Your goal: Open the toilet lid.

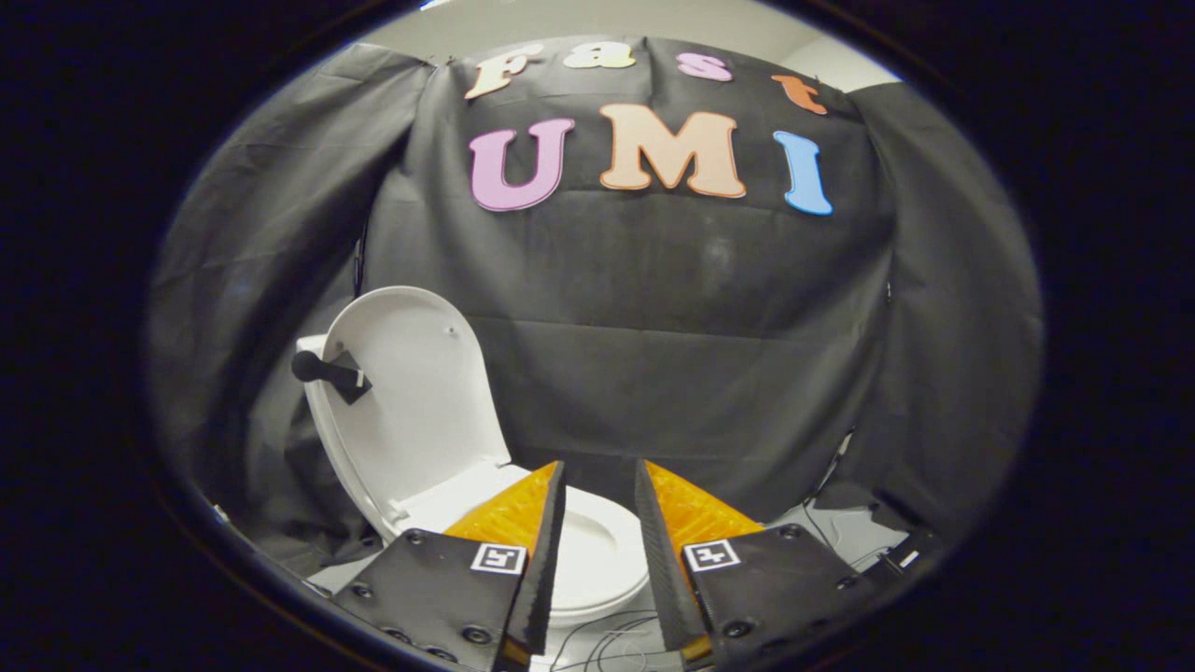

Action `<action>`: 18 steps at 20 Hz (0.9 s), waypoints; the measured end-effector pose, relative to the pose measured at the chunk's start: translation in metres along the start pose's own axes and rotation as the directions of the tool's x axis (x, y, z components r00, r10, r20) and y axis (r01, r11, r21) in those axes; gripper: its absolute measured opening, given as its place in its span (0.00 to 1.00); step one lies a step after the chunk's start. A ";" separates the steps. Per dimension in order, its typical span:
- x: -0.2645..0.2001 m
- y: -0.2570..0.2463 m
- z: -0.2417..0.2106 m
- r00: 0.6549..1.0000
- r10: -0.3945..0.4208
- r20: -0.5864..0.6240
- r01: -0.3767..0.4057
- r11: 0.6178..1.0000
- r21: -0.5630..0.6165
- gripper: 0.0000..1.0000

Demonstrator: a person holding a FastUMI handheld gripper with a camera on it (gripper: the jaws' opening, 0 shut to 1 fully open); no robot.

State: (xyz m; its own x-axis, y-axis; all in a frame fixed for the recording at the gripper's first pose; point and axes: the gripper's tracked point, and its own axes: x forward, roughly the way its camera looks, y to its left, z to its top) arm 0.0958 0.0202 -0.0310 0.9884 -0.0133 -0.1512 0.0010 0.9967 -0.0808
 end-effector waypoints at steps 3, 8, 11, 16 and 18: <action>-0.006 -0.011 -0.007 1.000 -0.015 0.001 0.015 1.000 0.015 0.47; -0.016 -0.025 -0.006 0.999 -0.038 0.014 0.038 0.999 0.011 0.47; -0.023 -0.032 -0.014 0.998 -0.052 -0.026 0.052 0.999 0.012 0.47; -0.041 -0.013 -0.010 1.000 0.020 -0.004 -0.020 1.000 0.014 0.47; -0.052 -0.017 0.002 0.999 0.018 0.045 -0.019 0.999 0.031 0.47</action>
State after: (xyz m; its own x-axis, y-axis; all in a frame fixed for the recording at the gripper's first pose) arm 0.0446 0.0036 -0.0195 0.9941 0.0079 -0.1083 -0.0131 0.9988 -0.0478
